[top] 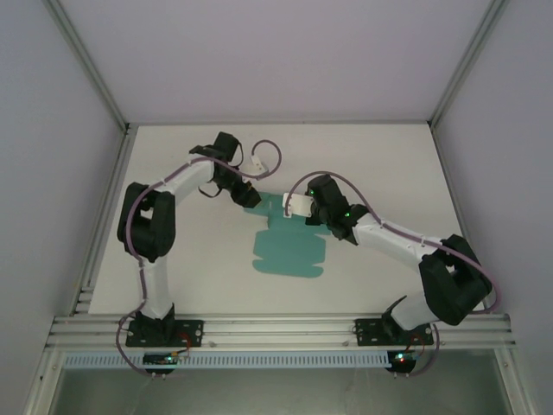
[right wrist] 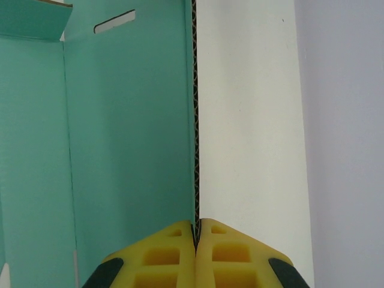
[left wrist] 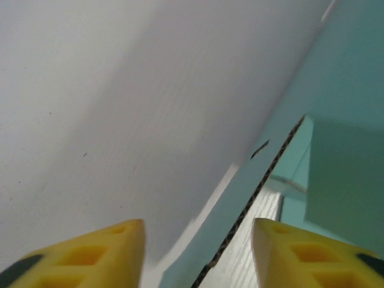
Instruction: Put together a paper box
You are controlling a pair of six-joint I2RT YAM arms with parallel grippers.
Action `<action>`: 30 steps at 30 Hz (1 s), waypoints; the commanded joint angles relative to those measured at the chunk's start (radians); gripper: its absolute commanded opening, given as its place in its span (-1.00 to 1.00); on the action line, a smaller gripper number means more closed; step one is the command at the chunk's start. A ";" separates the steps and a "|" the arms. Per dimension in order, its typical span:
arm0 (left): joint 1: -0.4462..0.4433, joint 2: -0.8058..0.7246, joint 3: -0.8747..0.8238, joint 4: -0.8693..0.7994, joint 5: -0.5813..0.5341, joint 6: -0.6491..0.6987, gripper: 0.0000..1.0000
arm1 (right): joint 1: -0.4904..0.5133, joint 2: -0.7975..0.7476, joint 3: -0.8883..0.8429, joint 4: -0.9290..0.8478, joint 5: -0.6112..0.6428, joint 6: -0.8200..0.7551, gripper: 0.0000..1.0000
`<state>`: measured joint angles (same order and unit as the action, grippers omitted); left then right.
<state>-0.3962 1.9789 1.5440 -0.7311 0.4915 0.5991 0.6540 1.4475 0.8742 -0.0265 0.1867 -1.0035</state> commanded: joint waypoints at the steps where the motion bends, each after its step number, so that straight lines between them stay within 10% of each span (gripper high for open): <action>1: -0.013 -0.006 0.003 -0.013 -0.043 0.001 -0.33 | -0.005 0.012 0.018 -0.001 -0.001 -0.001 -1.00; 7: -0.015 0.012 0.006 0.091 -0.101 -0.142 -0.94 | -0.001 0.006 0.000 0.029 0.038 0.006 -1.00; 30: -0.180 -0.170 -0.130 0.278 -0.161 -0.875 -1.00 | 0.126 0.085 -0.088 0.247 0.275 0.120 -1.00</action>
<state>-0.5316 1.8778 1.4197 -0.5339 0.2775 -0.1688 0.7532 1.5070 0.8009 0.1833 0.4950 -0.9276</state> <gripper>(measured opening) 0.052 0.053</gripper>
